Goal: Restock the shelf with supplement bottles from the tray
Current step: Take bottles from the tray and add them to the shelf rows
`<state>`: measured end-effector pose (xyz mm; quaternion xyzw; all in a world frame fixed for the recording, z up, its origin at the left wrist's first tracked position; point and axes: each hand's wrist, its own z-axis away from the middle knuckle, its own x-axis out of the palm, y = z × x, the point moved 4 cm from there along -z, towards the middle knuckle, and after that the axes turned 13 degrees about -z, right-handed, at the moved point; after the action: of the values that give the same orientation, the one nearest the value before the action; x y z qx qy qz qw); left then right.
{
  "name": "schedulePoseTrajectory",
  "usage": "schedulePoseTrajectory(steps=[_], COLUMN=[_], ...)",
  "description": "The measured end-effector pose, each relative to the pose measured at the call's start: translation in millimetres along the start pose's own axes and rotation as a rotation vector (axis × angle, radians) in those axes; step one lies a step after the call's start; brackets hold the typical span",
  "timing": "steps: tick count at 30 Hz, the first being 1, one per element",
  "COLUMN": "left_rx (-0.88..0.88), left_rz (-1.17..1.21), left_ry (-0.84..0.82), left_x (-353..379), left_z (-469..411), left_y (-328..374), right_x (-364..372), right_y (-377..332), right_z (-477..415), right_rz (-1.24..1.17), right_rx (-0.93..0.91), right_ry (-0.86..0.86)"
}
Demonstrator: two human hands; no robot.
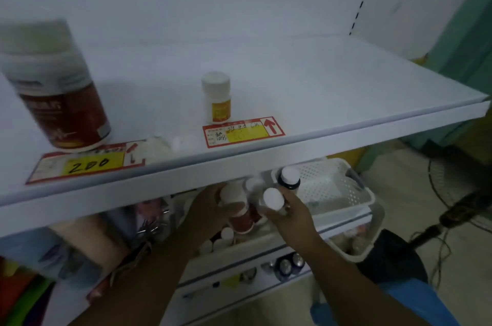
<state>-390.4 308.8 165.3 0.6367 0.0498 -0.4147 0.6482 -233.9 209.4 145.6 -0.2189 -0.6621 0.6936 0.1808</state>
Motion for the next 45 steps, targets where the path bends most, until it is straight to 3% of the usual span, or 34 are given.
schedulePoseTrajectory(steps=[7,10,16,20,26,35,40,45], left_rx=[-0.211,-0.156,-0.092,-0.077,-0.028,0.020,0.088,0.210], left_rz=[0.735,0.881,0.861,0.903,0.943,0.901,0.785,0.718], left_ry=[0.200,0.219,0.348,0.384,0.411,0.386,0.380,0.300], left_x=[-1,2,-27,-43,-70,-144,-201,-236], left_z=[119,175,264,305,341,377,394,389], left_y=[28,53,94,111,118,64,32,29], right_x=[-15,-14,-1,8,25,120,178,201], right_y=[-55,-82,-139,-176,-189,-205,-225,-245], right_z=[66,95,155,191,220,263,287,296], right_rz=[-0.517,-0.643,-0.675,-0.618,-0.773,-0.720,-0.467,-0.521], right_rx=[0.153,0.174,0.315,0.220,0.387,0.375,0.205,0.024], right_ry=[-0.179,-0.296,-0.521,-0.696,-0.729,-0.699,-0.669,-0.611])
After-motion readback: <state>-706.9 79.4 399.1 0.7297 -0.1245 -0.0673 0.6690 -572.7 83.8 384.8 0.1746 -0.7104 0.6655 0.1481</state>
